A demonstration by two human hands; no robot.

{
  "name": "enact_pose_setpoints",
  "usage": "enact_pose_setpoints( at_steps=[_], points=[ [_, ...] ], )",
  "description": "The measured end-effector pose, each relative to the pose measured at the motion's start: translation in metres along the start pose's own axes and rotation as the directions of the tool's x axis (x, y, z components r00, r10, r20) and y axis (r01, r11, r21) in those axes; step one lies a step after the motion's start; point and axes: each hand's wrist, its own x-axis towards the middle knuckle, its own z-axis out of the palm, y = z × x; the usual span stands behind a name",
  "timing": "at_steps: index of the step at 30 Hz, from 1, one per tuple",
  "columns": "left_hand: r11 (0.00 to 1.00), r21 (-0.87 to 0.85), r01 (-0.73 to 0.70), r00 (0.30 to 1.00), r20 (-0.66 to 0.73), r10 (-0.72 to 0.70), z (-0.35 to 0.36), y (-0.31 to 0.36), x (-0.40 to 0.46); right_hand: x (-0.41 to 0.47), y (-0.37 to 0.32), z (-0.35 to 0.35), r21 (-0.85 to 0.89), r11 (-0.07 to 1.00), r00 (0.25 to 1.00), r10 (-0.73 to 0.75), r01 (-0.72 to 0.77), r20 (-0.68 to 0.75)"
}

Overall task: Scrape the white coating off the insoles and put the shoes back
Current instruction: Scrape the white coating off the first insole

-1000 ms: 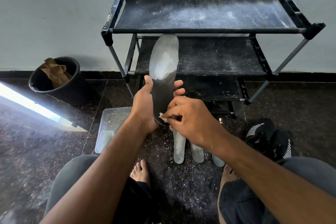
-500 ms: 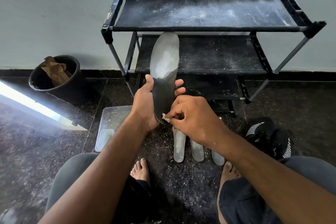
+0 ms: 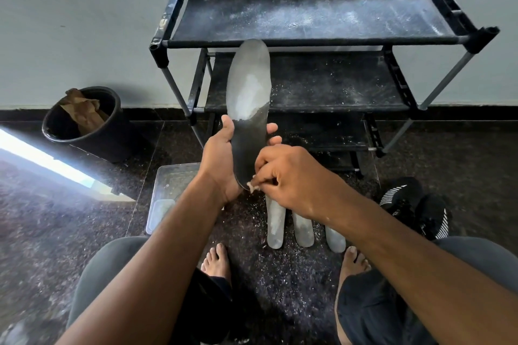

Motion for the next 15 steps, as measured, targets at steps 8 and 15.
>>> enact_pose_setpoints(
  at_steps=[8,15],
  points=[
    [0.998,0.050,0.030,0.999,-0.011,-0.030,0.003,-0.006,0.001,0.004,0.001,0.005,0.011,1.000,0.992,0.005,-0.004,-0.124],
    [0.998,0.066,-0.024,1.000,-0.008,0.025,0.006,-0.011,0.000,0.008,0.015,-0.004,-0.206,0.977,0.972,0.002,-0.052,-0.236]
  ],
)
